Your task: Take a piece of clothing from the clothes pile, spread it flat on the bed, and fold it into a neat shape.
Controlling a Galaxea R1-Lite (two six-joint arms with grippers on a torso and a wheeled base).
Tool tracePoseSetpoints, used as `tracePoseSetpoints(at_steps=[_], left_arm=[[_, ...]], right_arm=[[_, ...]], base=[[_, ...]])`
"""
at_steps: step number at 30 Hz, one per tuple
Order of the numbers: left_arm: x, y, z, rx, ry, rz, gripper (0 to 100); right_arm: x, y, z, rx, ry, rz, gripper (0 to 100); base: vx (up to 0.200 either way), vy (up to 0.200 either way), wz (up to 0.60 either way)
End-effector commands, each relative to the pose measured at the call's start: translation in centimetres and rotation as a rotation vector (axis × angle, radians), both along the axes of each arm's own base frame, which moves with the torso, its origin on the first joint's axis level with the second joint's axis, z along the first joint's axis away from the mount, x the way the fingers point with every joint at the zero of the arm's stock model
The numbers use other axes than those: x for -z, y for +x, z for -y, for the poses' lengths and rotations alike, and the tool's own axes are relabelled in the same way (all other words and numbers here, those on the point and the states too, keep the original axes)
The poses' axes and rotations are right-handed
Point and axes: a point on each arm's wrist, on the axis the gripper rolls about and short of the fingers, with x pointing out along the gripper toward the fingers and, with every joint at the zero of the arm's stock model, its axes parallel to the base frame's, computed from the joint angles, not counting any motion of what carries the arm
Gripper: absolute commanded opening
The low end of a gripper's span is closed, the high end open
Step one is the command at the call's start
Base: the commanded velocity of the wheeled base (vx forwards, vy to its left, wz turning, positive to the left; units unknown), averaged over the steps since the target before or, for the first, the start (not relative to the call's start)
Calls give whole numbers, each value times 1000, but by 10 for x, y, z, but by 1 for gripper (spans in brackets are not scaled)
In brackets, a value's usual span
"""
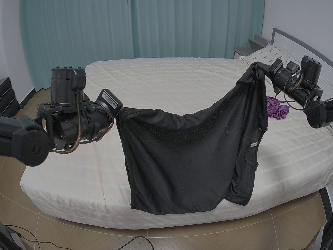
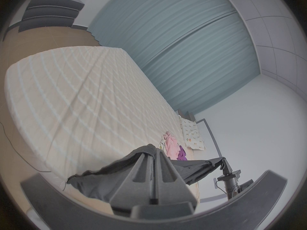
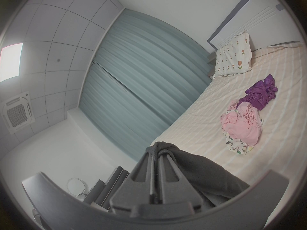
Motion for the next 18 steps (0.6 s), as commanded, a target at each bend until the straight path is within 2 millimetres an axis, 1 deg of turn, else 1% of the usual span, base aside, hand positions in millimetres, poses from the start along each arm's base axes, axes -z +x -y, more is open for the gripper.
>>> tracePoseSetpoints(at_steps=[1,7,8,10,11,12,13,18], left_arm=[[28,29,1,-33,25,-56,0],[35,49,-6,-14,7,-74,0],[35,50,-6,-14,7,-75,0],[40,61,-9,-24,4,-80,0],[43,66,-9,-29,6,-85,0],[43,66,-9,-29,6,-85,0],[48,75,-8,-31,9,-90,0],[58,94,-2,-34,12,-92,0]], right_arm=[[34,18,-9,-11,-17,-55,0],[45,19,-12,-17,-23,-78,0],[45,19,-12,-19,-21,-78,0],[55,21,-13,-19,-25,-98,0],[57,22,-13,-19,-25,-98,0],[57,22,-13,-19,-25,-98,0],[63,23,-13,-19,-26,-99,0],[78,27,-14,-19,-30,-134,0]], base=[[200,0,0],[200,0,0],[200,0,0],[200,0,0],[200,0,0],[200,0,0],[200,0,0],[200,0,0]])
